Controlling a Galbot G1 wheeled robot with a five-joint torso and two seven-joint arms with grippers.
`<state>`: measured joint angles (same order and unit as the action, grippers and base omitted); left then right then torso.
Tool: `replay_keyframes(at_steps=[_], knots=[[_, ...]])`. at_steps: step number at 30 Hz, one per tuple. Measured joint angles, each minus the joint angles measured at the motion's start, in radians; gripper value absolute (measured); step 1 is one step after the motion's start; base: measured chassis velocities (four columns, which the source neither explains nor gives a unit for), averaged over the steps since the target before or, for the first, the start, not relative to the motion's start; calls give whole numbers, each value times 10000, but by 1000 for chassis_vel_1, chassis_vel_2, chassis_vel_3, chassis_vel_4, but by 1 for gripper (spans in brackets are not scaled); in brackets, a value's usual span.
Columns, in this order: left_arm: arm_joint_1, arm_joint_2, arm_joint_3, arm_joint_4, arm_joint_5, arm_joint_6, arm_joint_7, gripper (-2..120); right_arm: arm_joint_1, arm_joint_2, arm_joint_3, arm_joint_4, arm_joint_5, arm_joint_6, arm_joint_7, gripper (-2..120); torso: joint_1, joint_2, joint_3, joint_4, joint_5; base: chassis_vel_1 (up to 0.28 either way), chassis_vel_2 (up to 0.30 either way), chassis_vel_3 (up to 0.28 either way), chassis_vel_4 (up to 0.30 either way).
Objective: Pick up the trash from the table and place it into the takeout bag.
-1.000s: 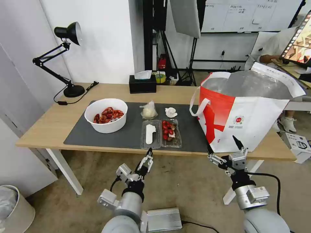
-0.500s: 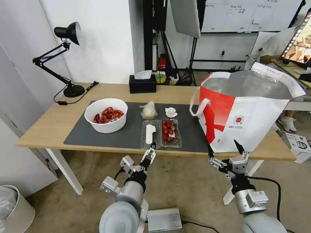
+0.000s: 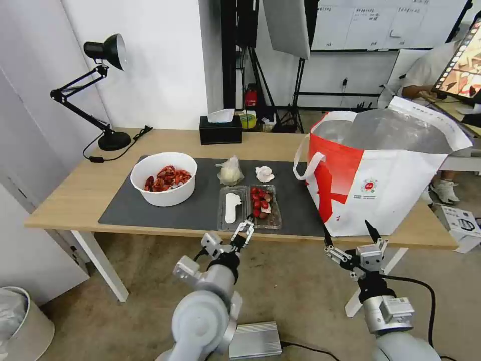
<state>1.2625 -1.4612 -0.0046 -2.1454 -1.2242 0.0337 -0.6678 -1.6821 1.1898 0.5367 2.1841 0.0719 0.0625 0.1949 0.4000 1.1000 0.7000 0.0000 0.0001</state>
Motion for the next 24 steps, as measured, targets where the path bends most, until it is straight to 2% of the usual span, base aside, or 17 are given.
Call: replay_keyframes(at_steps=[24], knots=[[-520, -383, 64, 933, 441, -93, 45, 100, 47, -77, -81, -186, -15, -54, 11, 100, 0, 0, -1, 0, 0, 0, 0, 0, 0]])
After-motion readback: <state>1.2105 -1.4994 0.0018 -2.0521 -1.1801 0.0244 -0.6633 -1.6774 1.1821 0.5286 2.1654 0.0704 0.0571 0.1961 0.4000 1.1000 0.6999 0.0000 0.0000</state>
